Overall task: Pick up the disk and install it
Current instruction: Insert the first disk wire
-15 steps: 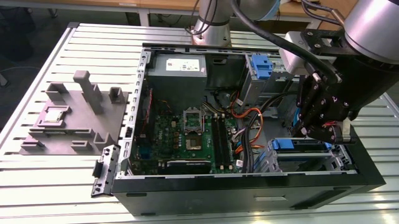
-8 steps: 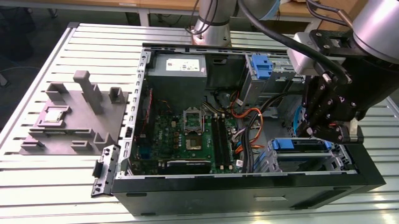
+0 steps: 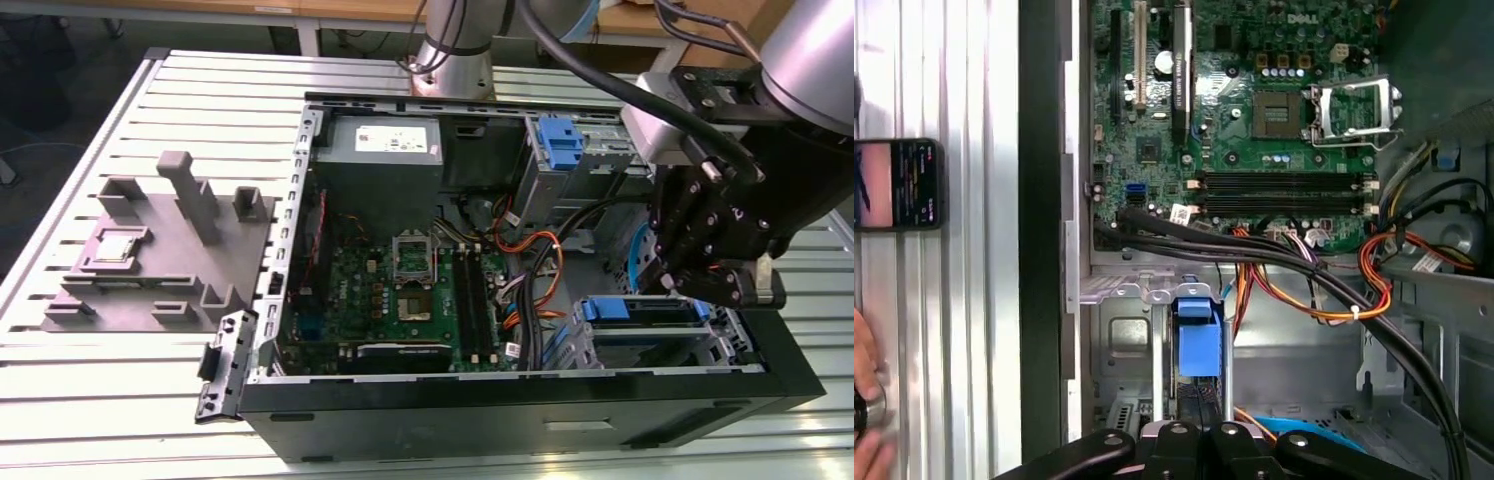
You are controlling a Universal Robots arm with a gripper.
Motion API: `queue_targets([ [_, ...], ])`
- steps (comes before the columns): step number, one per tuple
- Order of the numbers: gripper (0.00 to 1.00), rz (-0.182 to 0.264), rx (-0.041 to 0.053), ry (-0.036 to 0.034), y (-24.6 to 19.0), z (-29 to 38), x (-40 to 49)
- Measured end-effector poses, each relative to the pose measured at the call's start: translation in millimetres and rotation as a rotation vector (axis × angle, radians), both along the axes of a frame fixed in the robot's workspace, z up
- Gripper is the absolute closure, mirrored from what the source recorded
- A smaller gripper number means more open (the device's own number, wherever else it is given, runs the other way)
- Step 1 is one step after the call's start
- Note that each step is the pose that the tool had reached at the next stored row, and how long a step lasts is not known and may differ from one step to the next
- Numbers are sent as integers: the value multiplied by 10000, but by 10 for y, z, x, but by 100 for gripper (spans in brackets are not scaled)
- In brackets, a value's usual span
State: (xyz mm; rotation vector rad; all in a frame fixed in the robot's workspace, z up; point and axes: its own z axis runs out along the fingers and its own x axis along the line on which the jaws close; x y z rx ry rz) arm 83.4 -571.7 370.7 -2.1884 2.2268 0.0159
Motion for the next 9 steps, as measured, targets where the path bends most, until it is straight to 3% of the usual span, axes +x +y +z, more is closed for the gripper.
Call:
queue_targets([
  [3, 88, 433, 1, -1, 0, -6, 4],
  [9, 88, 440, 2, 2, 17, -7, 113],
])
